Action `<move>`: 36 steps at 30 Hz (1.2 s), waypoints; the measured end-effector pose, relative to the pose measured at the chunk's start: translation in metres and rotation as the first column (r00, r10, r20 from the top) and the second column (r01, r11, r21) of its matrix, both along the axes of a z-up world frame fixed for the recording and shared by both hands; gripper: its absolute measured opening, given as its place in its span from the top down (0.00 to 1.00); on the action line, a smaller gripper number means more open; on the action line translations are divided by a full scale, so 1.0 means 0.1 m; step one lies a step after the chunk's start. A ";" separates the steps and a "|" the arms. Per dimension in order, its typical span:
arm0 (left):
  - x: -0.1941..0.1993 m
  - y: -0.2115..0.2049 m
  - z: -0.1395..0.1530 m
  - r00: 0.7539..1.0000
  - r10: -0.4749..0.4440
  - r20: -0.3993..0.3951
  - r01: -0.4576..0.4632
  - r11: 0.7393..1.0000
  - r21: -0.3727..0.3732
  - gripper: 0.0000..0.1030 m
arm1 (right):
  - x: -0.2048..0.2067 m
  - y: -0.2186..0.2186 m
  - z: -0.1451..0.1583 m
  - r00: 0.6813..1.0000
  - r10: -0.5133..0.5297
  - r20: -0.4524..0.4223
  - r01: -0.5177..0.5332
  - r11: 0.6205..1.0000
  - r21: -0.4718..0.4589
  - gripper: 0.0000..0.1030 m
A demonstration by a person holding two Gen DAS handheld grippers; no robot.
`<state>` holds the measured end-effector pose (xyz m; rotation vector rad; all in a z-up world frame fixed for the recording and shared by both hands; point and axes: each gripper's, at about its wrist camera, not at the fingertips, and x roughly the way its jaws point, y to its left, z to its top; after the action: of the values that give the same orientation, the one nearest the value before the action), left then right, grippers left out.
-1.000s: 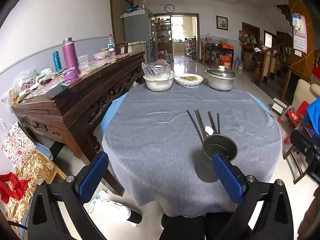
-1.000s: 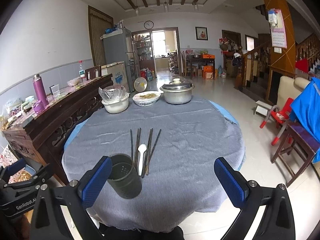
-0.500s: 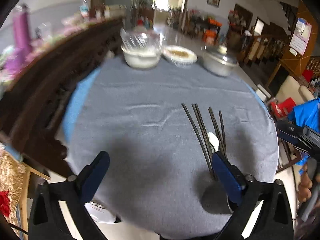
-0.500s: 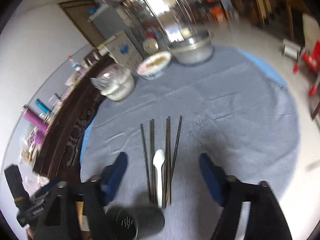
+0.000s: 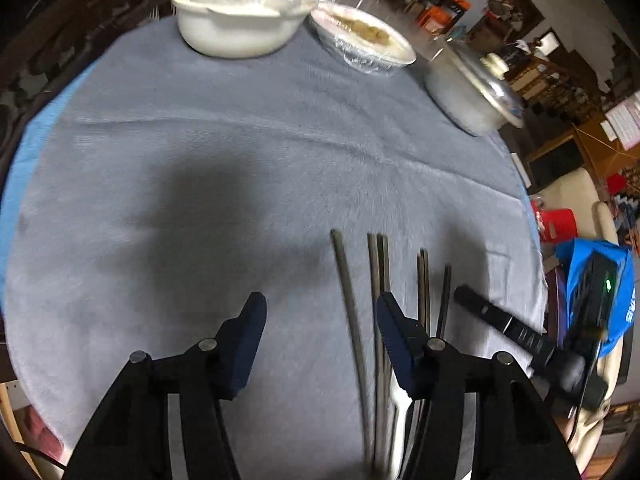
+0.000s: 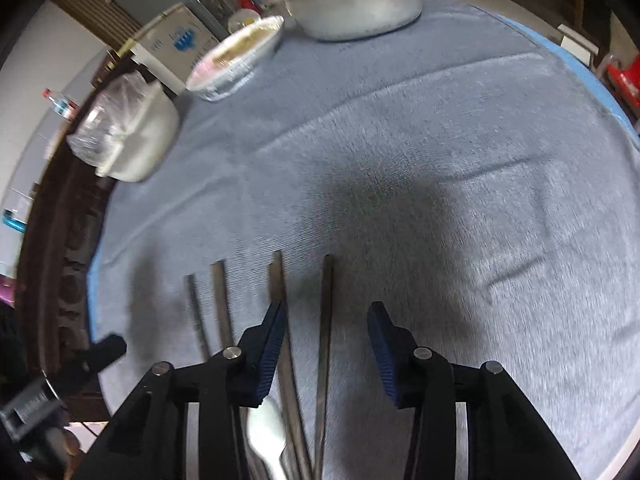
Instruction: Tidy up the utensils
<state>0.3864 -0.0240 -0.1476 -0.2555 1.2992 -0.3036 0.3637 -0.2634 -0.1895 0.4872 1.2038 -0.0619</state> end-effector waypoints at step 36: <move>-1.86 0.45 1.45 0.765 0.101 0.636 -0.139 0.990 0.010 0.95 | -2.21 0.40 2.06 0.639 0.066 0.767 0.148 0.967 -0.207 0.94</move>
<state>0.2001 0.0214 -0.0022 -0.1631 0.6080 -0.2135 0.1428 -0.2239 0.0170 0.2571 0.3134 -0.0374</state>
